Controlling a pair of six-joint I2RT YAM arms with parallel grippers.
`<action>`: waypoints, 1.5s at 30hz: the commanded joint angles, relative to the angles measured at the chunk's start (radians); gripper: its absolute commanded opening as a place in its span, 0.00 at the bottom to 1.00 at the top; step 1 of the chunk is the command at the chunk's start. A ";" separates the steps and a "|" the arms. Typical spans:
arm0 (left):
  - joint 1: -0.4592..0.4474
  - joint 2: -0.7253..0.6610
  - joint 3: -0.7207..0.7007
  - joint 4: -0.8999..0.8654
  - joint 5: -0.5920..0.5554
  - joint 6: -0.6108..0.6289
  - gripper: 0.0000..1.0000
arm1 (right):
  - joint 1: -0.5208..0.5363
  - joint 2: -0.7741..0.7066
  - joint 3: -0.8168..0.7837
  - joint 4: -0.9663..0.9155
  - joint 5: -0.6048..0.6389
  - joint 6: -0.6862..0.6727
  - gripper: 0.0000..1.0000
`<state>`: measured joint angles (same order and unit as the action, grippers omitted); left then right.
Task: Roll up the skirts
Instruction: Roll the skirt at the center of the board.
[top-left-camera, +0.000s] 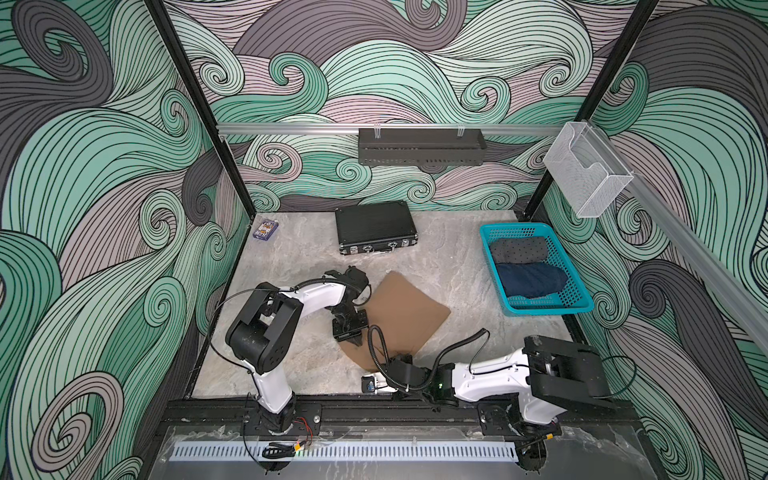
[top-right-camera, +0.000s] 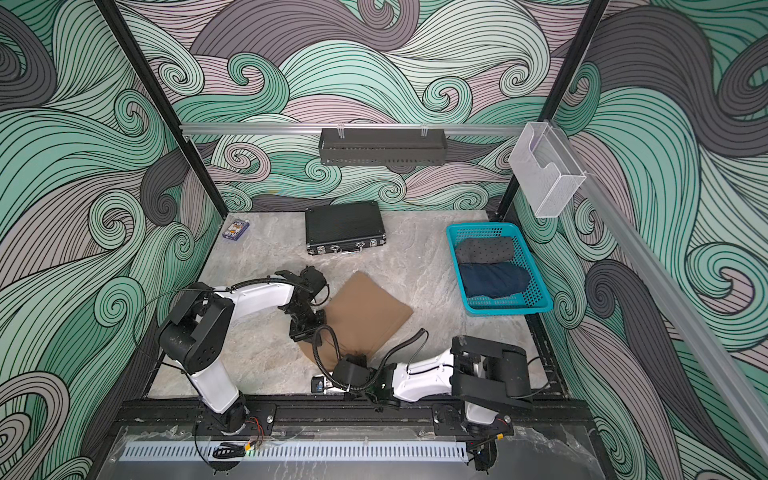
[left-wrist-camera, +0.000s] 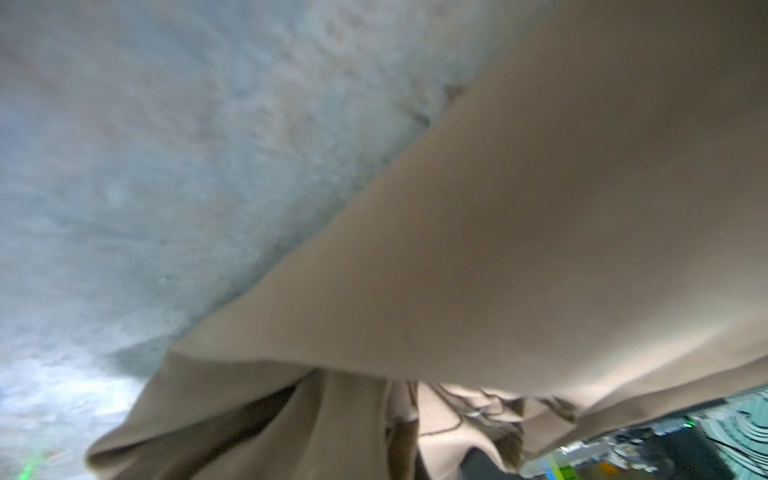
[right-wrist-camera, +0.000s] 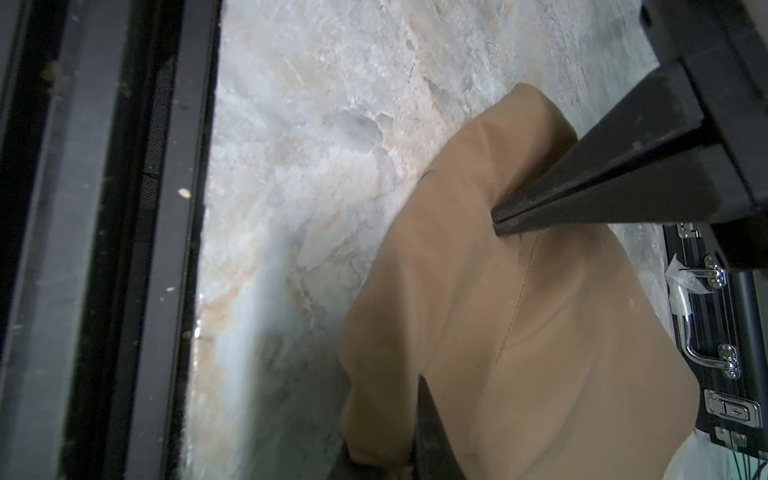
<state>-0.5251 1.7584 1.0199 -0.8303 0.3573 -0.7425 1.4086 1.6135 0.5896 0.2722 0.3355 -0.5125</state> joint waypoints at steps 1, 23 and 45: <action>0.037 0.027 0.000 0.152 -0.043 -0.071 0.26 | -0.004 0.020 -0.011 0.012 -0.058 0.187 0.08; 0.140 -0.298 -0.040 0.102 -0.009 0.017 0.59 | -0.301 -0.035 -0.329 0.711 -0.410 0.959 0.00; 0.114 -0.049 -0.078 0.225 -0.033 -0.084 0.28 | -0.382 -0.021 -0.364 0.821 -0.590 1.035 0.00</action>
<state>-0.4107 1.6638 0.8955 -0.5621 0.4068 -0.8371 1.0325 1.5936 0.2382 1.0443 -0.2180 0.5030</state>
